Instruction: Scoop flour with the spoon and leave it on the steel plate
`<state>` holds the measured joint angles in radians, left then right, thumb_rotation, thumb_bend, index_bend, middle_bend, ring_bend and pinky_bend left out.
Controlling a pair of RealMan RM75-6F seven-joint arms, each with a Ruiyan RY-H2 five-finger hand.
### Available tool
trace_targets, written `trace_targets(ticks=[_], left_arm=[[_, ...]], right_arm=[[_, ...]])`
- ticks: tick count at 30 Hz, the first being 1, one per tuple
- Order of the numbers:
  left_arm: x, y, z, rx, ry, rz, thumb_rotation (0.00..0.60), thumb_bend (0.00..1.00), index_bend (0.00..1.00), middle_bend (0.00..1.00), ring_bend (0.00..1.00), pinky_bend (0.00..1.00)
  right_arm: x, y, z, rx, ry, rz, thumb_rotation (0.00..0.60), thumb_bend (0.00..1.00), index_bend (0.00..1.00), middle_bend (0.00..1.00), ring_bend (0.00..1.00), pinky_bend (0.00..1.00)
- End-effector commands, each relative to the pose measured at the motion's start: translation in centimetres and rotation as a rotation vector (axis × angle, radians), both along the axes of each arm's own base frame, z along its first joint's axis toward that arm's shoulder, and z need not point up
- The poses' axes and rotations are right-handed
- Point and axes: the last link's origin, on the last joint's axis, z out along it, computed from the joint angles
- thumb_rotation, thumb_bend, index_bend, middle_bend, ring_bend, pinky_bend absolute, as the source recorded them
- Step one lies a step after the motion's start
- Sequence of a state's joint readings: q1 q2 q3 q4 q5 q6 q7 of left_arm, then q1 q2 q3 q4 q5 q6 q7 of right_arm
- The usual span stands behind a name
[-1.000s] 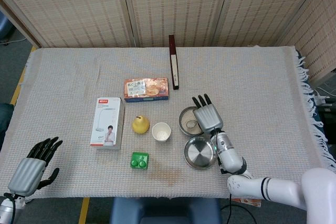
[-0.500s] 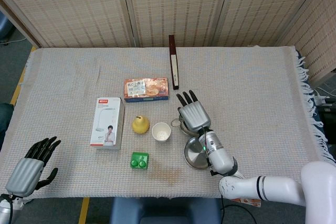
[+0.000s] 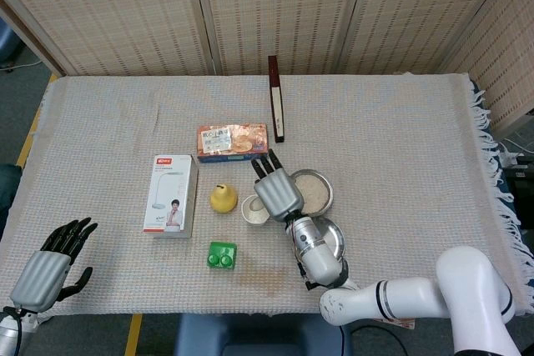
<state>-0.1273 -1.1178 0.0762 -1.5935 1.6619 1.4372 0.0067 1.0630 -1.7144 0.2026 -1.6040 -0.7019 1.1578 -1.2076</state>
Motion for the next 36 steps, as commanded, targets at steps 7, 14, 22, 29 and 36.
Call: trace_targets(ticks=[7, 14, 22, 29, 36], left_arm=[[0.1, -0.1, 0.2, 0.002, -0.005, -0.005, 0.600, 0.42, 0.00, 0.00, 0.00, 0.11], [0.0, -0.2, 0.1, -0.004, 0.000, -0.010, 0.600, 0.42, 0.00, 0.00, 0.00, 0.11], [0.2, -0.5, -0.2, -0.016, 0.004, -0.018, 0.600, 0.42, 0.00, 0.00, 0.00, 0.11], [0.4, -0.7, -0.1, -0.015, 0.000, -0.024, 0.600, 0.42, 0.00, 0.00, 0.00, 0.11], [0.4, -0.8, 0.0, -0.016, -0.003, -0.030, 0.600, 0.42, 0.00, 0.00, 0.00, 0.11]], right_arm=[[2.0, 0.9, -2.3, -0.102, 0.248, 0.186, 0.600, 0.43, 0.76, 0.07, 0.00, 0.00], [3.3, 2.0, -3.0, -0.203, 0.457, 0.401, 0.600, 0.43, 0.76, 0.07, 0.00, 0.00], [3.2, 3.2, -3.8, -0.306, 0.689, 0.636, 0.600, 0.44, 0.76, 0.07, 0.00, 0.00], [2.6, 3.8, -4.1, -0.346, 0.806, 0.668, 0.600, 0.44, 0.76, 0.07, 0.00, 0.00], [2.6, 4.2, -4.1, -0.407, 0.883, 0.727, 0.600, 0.44, 0.76, 0.07, 0.00, 0.00]])
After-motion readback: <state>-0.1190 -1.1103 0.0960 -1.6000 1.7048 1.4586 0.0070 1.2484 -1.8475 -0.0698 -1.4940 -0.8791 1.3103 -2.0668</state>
